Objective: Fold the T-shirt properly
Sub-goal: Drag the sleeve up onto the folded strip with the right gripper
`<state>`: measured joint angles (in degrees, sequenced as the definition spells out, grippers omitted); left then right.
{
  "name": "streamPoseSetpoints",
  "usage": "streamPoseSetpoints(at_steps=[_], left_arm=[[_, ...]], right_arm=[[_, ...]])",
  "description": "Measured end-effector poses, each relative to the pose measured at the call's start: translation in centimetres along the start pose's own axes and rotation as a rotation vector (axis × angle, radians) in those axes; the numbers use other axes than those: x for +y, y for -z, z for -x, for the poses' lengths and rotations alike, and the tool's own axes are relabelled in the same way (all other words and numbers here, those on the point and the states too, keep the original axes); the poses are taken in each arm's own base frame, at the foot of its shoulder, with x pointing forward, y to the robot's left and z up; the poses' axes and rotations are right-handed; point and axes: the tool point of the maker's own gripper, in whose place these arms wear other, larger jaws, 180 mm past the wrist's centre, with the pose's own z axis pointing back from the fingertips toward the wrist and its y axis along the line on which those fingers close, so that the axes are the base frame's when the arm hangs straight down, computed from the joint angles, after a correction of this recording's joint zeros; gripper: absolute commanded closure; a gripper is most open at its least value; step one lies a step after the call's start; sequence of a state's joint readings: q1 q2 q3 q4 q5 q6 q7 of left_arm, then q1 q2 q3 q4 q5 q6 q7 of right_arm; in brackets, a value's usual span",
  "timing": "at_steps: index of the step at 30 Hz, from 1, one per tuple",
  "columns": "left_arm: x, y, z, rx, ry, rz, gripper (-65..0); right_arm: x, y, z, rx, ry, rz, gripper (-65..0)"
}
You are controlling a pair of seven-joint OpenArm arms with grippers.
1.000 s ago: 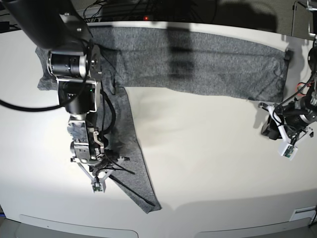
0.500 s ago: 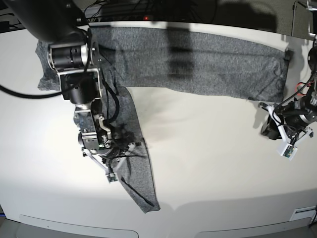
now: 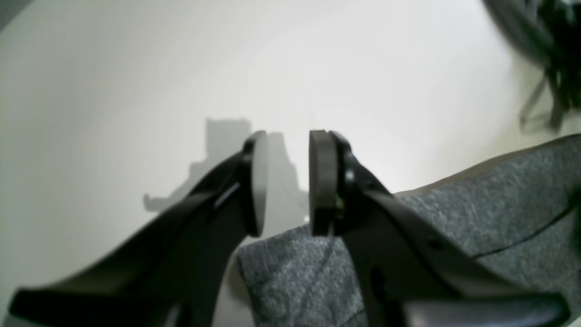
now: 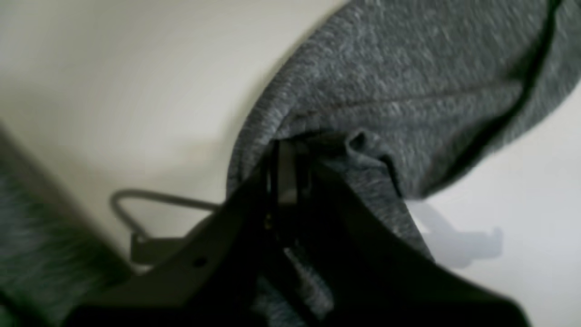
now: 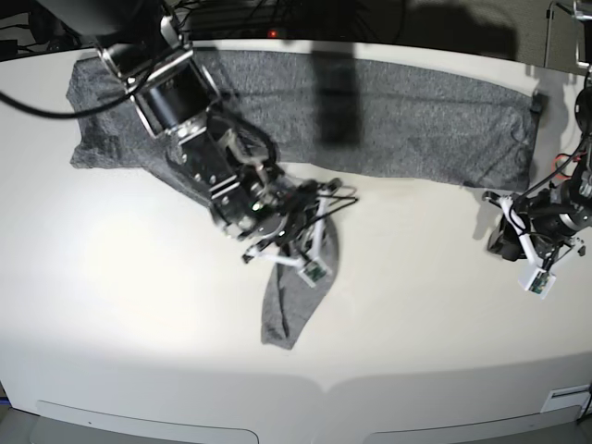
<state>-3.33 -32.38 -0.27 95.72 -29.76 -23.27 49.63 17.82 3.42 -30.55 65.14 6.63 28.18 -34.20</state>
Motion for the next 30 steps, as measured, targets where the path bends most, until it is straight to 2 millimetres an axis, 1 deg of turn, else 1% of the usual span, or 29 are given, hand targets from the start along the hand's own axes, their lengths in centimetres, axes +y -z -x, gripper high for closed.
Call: streamPoseSetpoints(at_steps=[3, 5, 10, 12, 22, 25, 26, 30], left_arm=[[0.0, 0.0, 0.0, 0.000, 0.000, 0.000, -15.5], [0.0, 0.0, 0.0, 0.000, 0.000, 0.000, -15.5], [0.0, 0.0, 0.0, 0.000, -0.001, 0.000, -15.5], [0.0, 0.0, 0.0, 0.000, 0.000, 0.000, -15.5], [0.0, 0.0, 0.0, 0.000, 0.000, 0.000, -15.6], [0.0, 0.0, -0.5, -0.030, -0.001, 0.000, -15.6], [0.0, 0.0, -0.6, -0.035, 0.000, 0.000, -15.6], [0.0, 0.0, -0.9, -0.052, 0.001, -0.002, -15.6]], right_arm=[[3.1, -0.4, -0.1, -0.015, -0.060, -0.072, 0.0], [4.6, -0.8, 0.0, -0.025, -0.082, -0.108, 0.0], [7.4, -1.5, 0.5, -0.038, -0.165, -0.204, 0.0], [7.7, -1.6, 0.6, -0.041, -0.163, -0.209, 0.0], [7.6, -1.7, 0.5, -0.043, -0.166, -0.205, 0.0], [7.5, -1.9, 0.1, -0.047, -0.178, -0.197, -10.1], [7.5, -2.0, 0.0, -0.051, -0.179, -0.196, -11.7], [7.2, -2.5, -0.7, -0.068, -0.180, -0.179, -12.2]])
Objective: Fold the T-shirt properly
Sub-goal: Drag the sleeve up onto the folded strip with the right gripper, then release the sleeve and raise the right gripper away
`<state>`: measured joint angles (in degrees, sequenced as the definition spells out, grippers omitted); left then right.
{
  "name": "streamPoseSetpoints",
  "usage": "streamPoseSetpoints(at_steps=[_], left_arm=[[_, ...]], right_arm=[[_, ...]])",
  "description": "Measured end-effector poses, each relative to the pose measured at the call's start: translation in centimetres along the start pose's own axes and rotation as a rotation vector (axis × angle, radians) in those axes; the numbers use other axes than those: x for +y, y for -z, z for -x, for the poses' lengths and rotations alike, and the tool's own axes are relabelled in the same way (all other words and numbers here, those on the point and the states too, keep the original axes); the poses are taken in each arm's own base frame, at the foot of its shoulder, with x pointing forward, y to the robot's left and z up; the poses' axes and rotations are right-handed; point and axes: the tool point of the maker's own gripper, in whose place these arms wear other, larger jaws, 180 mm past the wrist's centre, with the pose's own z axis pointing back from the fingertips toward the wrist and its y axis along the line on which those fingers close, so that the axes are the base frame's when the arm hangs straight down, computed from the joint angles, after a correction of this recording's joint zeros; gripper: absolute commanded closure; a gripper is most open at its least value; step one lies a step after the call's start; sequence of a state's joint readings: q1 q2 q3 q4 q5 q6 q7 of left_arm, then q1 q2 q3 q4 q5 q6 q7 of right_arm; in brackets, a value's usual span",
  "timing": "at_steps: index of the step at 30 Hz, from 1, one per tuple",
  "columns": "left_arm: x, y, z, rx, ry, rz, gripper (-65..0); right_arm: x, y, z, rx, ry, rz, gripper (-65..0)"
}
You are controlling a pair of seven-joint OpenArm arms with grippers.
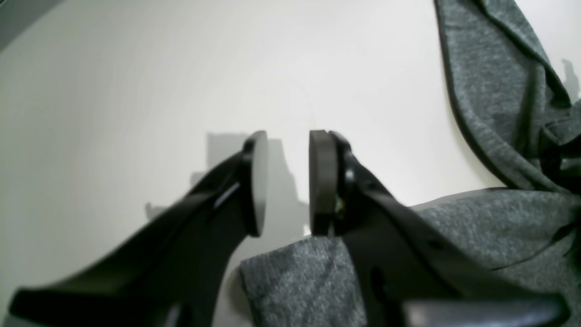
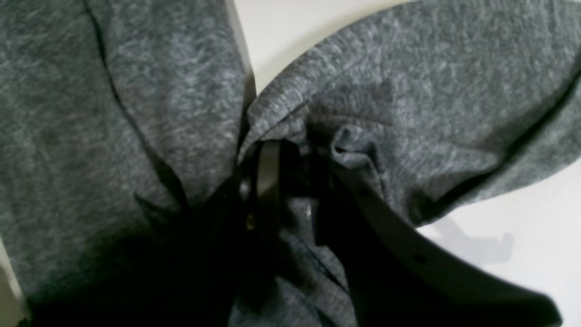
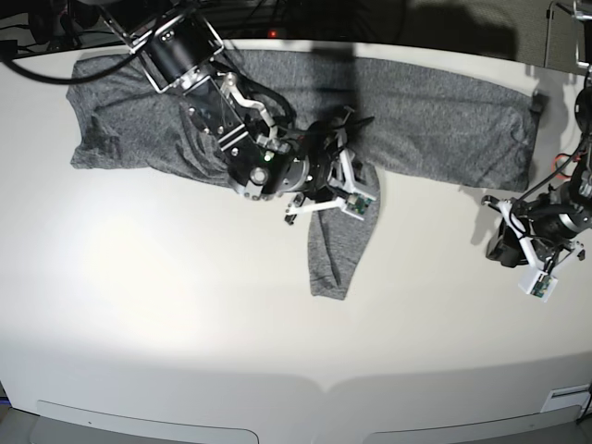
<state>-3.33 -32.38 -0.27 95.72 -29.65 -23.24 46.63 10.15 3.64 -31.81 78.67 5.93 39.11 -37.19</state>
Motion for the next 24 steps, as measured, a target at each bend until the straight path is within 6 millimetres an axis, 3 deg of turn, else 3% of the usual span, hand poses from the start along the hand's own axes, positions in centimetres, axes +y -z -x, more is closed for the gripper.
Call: streamPoseSetpoints(at_steps=[7, 13, 18, 24], left_arm=[[0.0, 0.0, 0.0, 0.000, 0.001, -0.001, -15.6], [-0.3, 0.0, -0.3, -0.014, -0.016, 0.016, -15.6], [-2.6, 0.4, -2.0, -0.091, -0.126, 0.118, -15.7], [-9.5, 2.8, -4.5, -0.193, -0.274, 0.261, -19.9]], right_arm=[[-4.0, -2.9, -2.4, -0.101, 0.051, 0.123, -12.3], [-9.0, -6.3, -2.4, -0.163, 0.151, 0.261, -26.3], [-15.0, -11.2, 0.4, -0.189, 0.340, 0.464, -26.3], [-20.4, -19.2, 4.5, -0.264, 0.522, 0.679, -26.3]])
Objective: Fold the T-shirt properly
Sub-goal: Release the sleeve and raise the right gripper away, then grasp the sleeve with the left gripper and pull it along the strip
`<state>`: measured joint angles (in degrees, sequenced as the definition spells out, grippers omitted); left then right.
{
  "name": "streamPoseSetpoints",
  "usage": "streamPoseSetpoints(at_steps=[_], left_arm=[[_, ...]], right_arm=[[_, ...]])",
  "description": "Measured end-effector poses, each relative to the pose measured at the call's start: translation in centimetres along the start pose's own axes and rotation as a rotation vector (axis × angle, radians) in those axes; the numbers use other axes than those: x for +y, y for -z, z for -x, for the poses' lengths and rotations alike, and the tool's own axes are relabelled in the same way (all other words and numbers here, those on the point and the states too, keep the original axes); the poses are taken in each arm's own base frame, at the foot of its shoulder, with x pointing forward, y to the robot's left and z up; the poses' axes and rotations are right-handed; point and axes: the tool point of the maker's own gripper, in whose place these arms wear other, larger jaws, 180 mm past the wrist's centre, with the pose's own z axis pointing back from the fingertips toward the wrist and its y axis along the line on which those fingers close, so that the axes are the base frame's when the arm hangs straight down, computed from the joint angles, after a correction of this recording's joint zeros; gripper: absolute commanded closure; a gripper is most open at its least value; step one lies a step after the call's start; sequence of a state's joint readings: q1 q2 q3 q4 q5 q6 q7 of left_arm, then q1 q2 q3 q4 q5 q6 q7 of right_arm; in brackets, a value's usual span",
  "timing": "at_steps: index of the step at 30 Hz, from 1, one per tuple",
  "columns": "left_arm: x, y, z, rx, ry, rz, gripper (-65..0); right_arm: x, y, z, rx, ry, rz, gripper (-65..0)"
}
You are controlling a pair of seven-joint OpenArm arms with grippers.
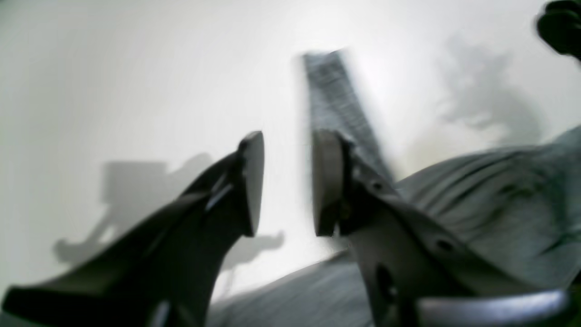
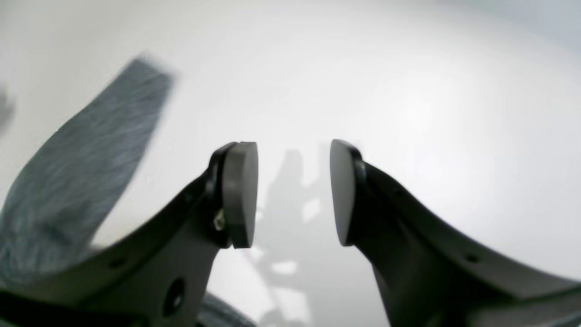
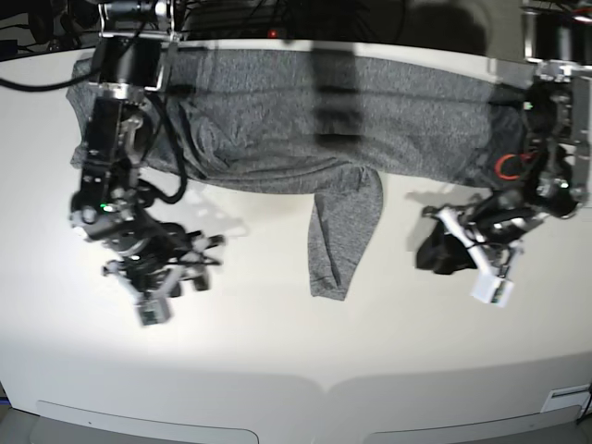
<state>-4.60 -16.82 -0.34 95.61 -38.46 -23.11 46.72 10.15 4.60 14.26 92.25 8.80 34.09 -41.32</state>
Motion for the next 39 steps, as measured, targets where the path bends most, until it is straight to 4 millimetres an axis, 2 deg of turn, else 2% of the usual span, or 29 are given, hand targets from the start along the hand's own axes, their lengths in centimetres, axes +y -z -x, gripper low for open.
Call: streamPoseSetpoints(at_steps=[3, 6, 8, 13, 15, 18, 20, 25, 28, 35, 39], left_arm=[[-2.5, 1.7, -1.8, -0.063, -0.029, 0.049, -20.8], [-3.6, 3.1, -4.1, -0.125, 0.001, 0.022, -20.8], [-4.8, 4.0, -4.9, -0.155, 0.018, 0.019, -20.8], [-9.5, 7.1, -3.5, -0.134, 0.168, 0.051, -20.8], [-10.5, 8.8, -2.2, -0.102, 0.225, 0.049, -20.8], [-9.8, 11.8, 0.1, 0.002, 0.225, -0.025, -20.9], [-8.8, 13.4, 0.9, 0.068, 0.206, -0.052, -20.9], [-8.3, 16.6, 0.3, 0.141, 0.164, -0.046, -22.2], [-7.1, 17.3, 1.1, 0.195, 0.147, -0.072, -22.2], [-4.8, 18.1, 5.9, 0.263, 0.172, -0.120, -22.2], [-3.8, 18.4, 6.6, 0.262, 0.211, -0.141, -22.2]], right_arm=[[-3.9, -2.1, 0.0, -0.003, 0.070, 0.072, -26.3], [-7.1, -3.9, 0.7, 0.018, 0.126, 0.120, -26.3], [-8.9, -5.1, 1.3, 0.047, 0.144, 0.144, -26.3], [-11.4, -7.4, 0.9, 0.027, 0.171, 0.138, -26.3], [-12.0, -8.1, 0.8, 0.029, 0.173, 0.130, -26.3], [-12.4, -8.9, 0.9, 0.036, 0.182, 0.113, -26.3], [-12.9, -9.5, 0.6, 0.012, 0.193, 0.112, -26.3], [-14.0, -10.8, 0.4, -0.012, 0.214, 0.123, -26.3], [-14.6, -11.4, 0.0, -0.024, 0.211, 0.128, -26.3], [-14.7, -11.9, -0.6, -0.028, 0.195, 0.102, -26.3], [-14.7, -12.0, -0.5, -0.021, 0.193, 0.103, -26.3]])
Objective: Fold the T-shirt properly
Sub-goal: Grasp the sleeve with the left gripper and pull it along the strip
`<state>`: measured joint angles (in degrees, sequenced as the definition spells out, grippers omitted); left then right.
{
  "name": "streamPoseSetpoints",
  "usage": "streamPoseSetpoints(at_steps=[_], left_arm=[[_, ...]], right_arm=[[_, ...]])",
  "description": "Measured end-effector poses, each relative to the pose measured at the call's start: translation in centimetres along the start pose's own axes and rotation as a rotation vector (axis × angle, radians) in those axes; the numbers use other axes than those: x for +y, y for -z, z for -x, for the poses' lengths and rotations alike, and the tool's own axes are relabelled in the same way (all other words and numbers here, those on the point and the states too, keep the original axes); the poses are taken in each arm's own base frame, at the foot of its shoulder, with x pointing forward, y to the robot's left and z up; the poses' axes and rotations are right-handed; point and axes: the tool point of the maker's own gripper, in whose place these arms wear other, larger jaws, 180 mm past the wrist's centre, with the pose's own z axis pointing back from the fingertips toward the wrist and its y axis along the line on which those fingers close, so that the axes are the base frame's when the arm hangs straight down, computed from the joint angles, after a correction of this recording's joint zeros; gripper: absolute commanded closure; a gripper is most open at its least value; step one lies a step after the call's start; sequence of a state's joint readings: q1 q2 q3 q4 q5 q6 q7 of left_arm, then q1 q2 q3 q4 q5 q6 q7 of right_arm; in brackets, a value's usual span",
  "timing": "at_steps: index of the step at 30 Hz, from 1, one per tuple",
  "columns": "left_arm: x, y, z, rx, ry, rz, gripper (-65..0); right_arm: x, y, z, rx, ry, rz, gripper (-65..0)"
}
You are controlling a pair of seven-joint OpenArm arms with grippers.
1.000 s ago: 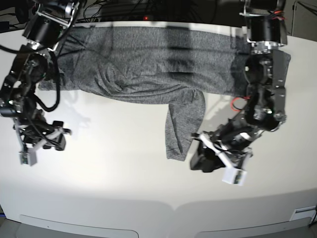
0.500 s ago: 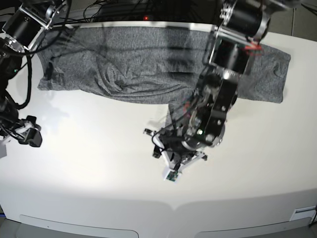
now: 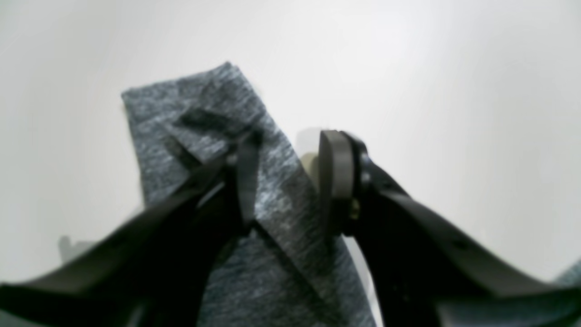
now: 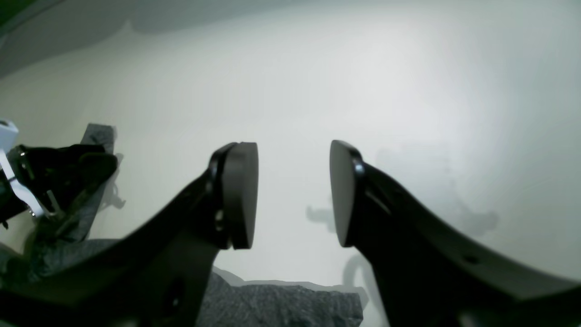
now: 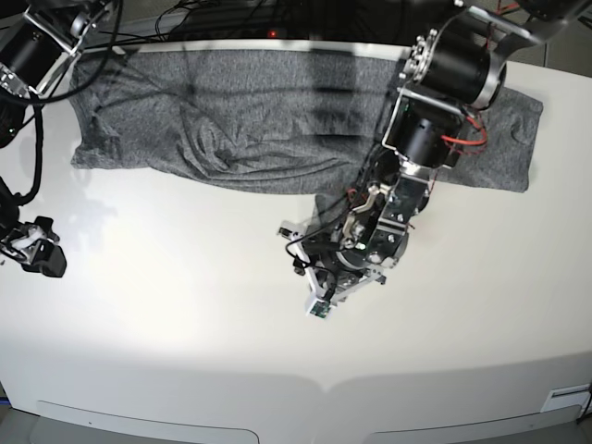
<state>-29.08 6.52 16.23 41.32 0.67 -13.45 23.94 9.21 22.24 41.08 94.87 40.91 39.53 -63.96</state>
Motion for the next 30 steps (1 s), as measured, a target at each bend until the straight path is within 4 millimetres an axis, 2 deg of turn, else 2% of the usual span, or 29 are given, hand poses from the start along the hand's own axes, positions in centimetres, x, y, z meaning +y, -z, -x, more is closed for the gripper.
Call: streamPoseSetpoints(at_steps=[4, 10, 19, 24, 30], left_arm=[[1.7, -0.2, 1.0, 0.036, 0.006, -0.051, -22.2], [7.1, -1.5, 2.5, 0.106, 0.008, -0.134, -22.2], [12.9, -3.9, 4.7, 0.230, 0.004, -0.237, -22.2], [14.3, -4.6, 4.3, 0.277, 0.010, -0.267, -22.2], [16.6, -5.7, 2.9, 0.323, 0.031, -0.326, -22.2]], right_arm=[[0.0, 0.0, 0.0, 0.001, 0.000, 0.000, -26.3], [0.0, 0.0, 0.0, 0.000, 0.000, 0.000, -26.2], [0.0, 0.0, 0.0, 0.000, 0.000, 0.000, -26.2], [0.0, 0.0, 0.0, -0.001, 0.000, 0.000, -26.2], [0.0, 0.0, 0.0, 0.000, 0.000, 0.000, -26.3]])
